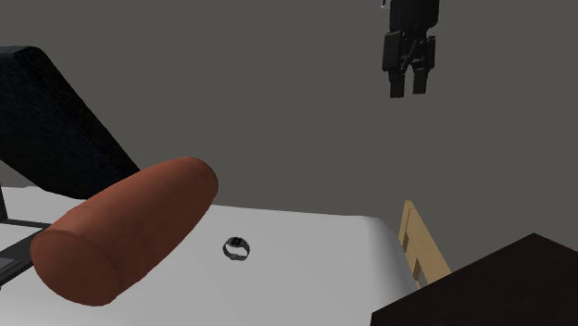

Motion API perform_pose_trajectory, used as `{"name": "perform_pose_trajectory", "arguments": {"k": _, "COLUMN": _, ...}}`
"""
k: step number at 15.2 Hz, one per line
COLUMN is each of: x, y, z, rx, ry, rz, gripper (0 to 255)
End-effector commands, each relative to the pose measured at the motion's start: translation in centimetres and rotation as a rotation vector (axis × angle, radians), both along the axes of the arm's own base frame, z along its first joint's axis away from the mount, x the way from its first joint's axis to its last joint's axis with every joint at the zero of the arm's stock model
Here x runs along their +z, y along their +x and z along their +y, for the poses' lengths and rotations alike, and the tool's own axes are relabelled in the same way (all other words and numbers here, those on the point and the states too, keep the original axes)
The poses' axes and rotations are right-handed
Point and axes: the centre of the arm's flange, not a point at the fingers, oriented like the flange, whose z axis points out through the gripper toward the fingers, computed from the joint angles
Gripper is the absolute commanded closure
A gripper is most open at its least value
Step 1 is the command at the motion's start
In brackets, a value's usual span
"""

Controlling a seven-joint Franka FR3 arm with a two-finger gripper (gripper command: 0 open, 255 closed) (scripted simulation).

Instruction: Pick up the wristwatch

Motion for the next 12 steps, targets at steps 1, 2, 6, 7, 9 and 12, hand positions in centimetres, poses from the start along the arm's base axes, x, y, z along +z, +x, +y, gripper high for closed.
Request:
{"name": "perform_pose_trajectory", "arguments": {"k": 1, "x": -2.0, "y": 1.1, "z": 2.0, "rx": 0.014, "ry": 0.007, "rz": 0.006, "gripper": 0}}
{"name": "perform_pose_trajectory", "arguments": {"k": 2, "x": -2.9, "y": 1.7, "z": 2.8, "rx": 0.020, "ry": 0.010, "rz": 0.009, "gripper": 0}}
{"name": "perform_pose_trajectory", "arguments": {"k": 6, "x": -6.6, "y": 3.8, "z": 5.9, "rx": 0.048, "ry": 0.022, "rz": 0.022, "gripper": 0}}
{"name": "perform_pose_trajectory", "arguments": {"k": 7, "x": -7.5, "y": 4.3, "z": 6.7, "rx": 0.055, "ry": 0.025, "rz": 0.025, "gripper": 0}}
{"name": "perform_pose_trajectory", "arguments": {"k": 9, "x": -9.3, "y": 5.4, "z": 8.3, "rx": 0.068, "ry": 0.031, "rz": 0.032, "gripper": 0}}
{"name": "perform_pose_trajectory", "arguments": {"k": 12, "x": -12.0, "y": 6.8, "z": 10.8, "rx": 0.089, "ry": 0.040, "rz": 0.042, "gripper": 0}}
